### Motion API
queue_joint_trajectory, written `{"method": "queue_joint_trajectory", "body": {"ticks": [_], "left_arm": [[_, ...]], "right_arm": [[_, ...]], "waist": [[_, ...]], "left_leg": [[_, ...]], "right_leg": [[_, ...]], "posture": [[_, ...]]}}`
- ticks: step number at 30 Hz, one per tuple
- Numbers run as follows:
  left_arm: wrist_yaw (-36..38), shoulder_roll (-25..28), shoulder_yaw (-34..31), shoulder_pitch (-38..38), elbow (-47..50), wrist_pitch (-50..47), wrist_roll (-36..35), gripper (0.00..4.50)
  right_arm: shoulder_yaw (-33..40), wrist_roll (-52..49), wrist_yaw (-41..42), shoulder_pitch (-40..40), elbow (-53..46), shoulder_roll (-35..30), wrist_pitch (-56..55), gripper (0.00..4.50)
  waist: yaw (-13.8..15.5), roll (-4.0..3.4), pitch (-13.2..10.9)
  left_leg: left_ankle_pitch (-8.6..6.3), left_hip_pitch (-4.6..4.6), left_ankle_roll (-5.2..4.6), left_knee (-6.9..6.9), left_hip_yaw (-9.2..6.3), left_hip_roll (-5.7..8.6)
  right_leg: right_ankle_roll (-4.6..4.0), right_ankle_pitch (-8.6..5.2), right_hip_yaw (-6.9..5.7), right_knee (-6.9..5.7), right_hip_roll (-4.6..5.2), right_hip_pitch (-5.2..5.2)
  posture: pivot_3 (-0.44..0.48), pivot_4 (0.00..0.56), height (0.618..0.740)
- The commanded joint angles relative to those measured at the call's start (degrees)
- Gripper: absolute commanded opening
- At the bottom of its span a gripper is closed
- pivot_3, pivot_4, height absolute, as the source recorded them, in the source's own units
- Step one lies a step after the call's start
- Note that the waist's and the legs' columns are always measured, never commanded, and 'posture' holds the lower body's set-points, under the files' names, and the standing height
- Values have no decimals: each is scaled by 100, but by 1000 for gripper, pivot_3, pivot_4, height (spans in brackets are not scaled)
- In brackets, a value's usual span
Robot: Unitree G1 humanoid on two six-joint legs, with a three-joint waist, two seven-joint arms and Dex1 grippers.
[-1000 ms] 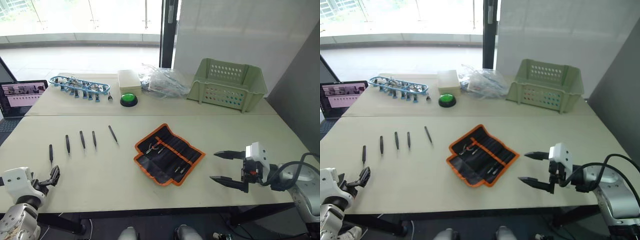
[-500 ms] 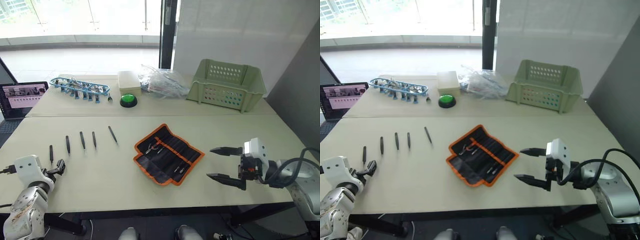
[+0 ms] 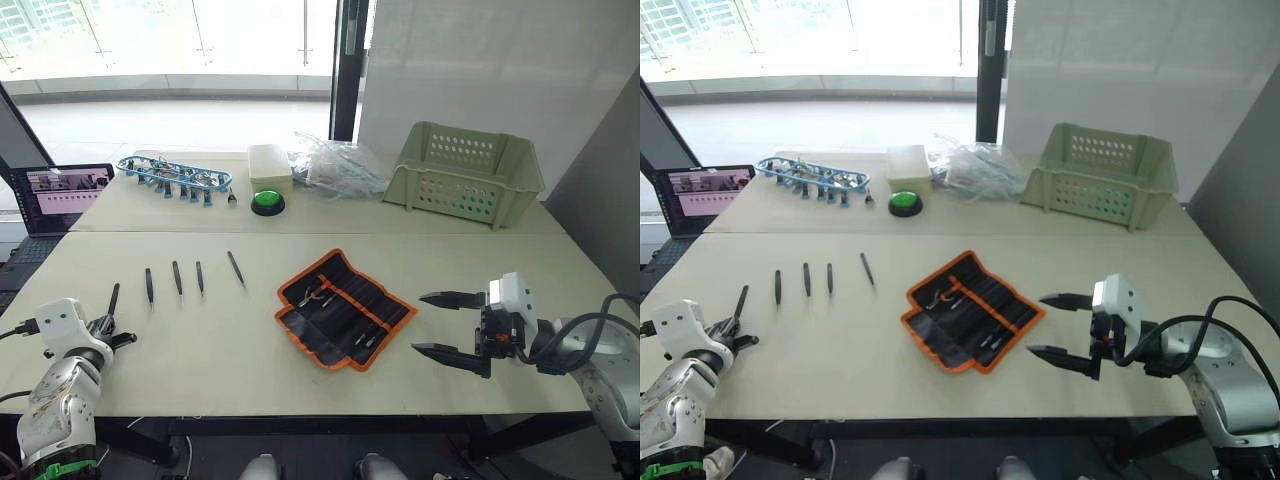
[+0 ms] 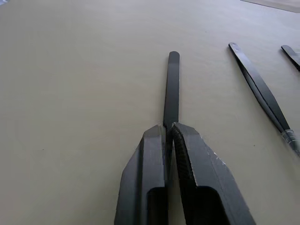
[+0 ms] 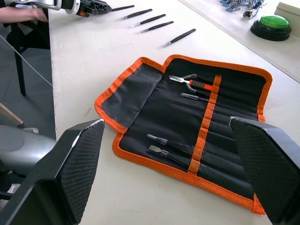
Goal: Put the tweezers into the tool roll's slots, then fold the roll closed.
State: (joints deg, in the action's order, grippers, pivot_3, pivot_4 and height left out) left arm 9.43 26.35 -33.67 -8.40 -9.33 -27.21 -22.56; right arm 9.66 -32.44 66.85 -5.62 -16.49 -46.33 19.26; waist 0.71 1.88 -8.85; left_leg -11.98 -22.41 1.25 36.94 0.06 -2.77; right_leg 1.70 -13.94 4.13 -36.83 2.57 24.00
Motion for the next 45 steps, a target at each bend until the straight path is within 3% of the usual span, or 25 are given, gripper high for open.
{"method": "queue_joint_trajectory", "body": {"ticks": [1,9,25,34,45], "left_arm": [[125,-67,225,40,-223,-22,47,26],[46,-30,167,164,15,88,137,26],[596,607,142,1091,2462,-63,101,26],[338,261,-428,931,2060,-316,-266,26],[-67,34,-510,665,1307,-155,-252,3504]], "right_arm": [[132,-89,-33,-48,-95,-75,43,4500],[147,-104,-70,-13,-94,-94,44,4500],[-202,167,-493,61,38,199,20,4500],[-300,227,-609,102,53,288,-55,4500],[-301,278,-579,89,85,264,-47,4500]], "waist": [[2,-2,1],[-8,-1,0],[-122,51,-28],[-157,56,-31],[-146,63,-32]], "left_leg": [[0,0,0,0,0,0],[0,-1,0,0,-1,-1],[-1,-43,2,-1,-3,-8],[-1,-42,1,-1,-3,-9],[-1,-42,1,-1,-4,-7]], "right_leg": [[3,2,0,-1,0,1],[10,6,-1,0,-1,2],[15,8,-4,15,-1,30],[15,8,-5,13,-3,31],[18,10,-5,14,-3,28]], "posture": [[0,150,725],[0,150,725],[0,150,725],[0,150,725],[0,150,725]]}}
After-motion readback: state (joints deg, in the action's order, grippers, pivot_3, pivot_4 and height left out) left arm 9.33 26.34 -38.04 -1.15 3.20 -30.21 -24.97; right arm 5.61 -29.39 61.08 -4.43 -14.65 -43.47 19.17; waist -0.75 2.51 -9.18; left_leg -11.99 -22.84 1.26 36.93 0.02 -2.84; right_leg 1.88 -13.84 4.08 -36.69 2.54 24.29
